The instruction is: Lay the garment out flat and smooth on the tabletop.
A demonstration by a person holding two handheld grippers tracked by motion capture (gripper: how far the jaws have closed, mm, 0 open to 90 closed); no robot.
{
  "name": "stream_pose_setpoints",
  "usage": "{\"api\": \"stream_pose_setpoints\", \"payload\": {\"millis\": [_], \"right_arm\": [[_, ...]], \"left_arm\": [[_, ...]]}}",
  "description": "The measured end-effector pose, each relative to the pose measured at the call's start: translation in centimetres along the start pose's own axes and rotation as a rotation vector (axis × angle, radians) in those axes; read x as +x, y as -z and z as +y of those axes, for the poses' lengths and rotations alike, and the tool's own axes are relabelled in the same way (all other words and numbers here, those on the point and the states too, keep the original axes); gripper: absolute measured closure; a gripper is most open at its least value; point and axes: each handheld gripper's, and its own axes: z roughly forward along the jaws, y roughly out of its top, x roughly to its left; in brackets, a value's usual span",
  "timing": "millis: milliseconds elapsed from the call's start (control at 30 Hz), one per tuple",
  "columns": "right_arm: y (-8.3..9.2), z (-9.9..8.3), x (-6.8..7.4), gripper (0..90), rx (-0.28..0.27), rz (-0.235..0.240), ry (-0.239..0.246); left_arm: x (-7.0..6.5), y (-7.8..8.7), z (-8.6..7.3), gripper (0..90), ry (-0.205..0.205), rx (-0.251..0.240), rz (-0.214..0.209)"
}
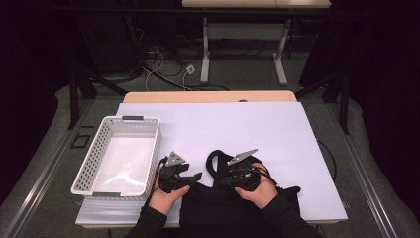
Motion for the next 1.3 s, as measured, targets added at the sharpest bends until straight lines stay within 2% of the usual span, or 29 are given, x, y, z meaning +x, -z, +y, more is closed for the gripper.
{"api": "stream_pose_setpoints", "payload": {"millis": [100,167,300,433,467,567,667,900,1100,1300], "right_arm": [[0.4,-0.3,-0.2,87.0,-0.002,-0.015,-0.009],[0.6,-0.5,-0.2,87.4,-0.006,-0.026,-0.018],[1.0,-0.9,-0.3,87.5,-0.009,-0.032,-0.031],[1.0,-1.3,-0.5,87.5,-0.020,-0.030,-0.050],[1.0,-1.3,-0.6,87.5,-0.019,-0.028,-0.056],[1.1,-1.4,-0.9,87.4,-0.025,-0.021,-0.073],[1.2,-1.5,-1.1,87.3,-0.031,-0.020,-0.077],[1.3,-1.6,-1.4,85.9,-0.053,-0.011,-0.092],[1.6,-1.5,-1.7,81.4,-0.055,-0.011,-0.100],[2.3,-1.4,-2.2,71.8,-0.102,-0.009,-0.112]], "left_arm": [[0.1,-0.3,0.8,37.1,-0.015,-0.004,0.020],[0.1,-0.7,1.4,40.0,-0.021,-0.004,0.011],[0.8,-2.1,2.9,40.9,-0.048,0.018,0.071],[1.3,-3.5,4.2,48.5,-0.060,0.042,0.079],[1.3,-4.0,4.7,49.6,-0.058,0.056,0.070],[1.0,-5.1,5.6,52.5,-0.097,0.070,0.072],[0.8,-6.2,6.5,54.0,-0.084,0.080,0.042],[0.1,-8.1,8.0,56.3,-0.133,0.105,0.015],[0.2,-9.5,8.6,60.7,-0.118,0.116,-0.002],[0.4,-10.6,8.7,66.7,-0.101,0.151,-0.017]]}}
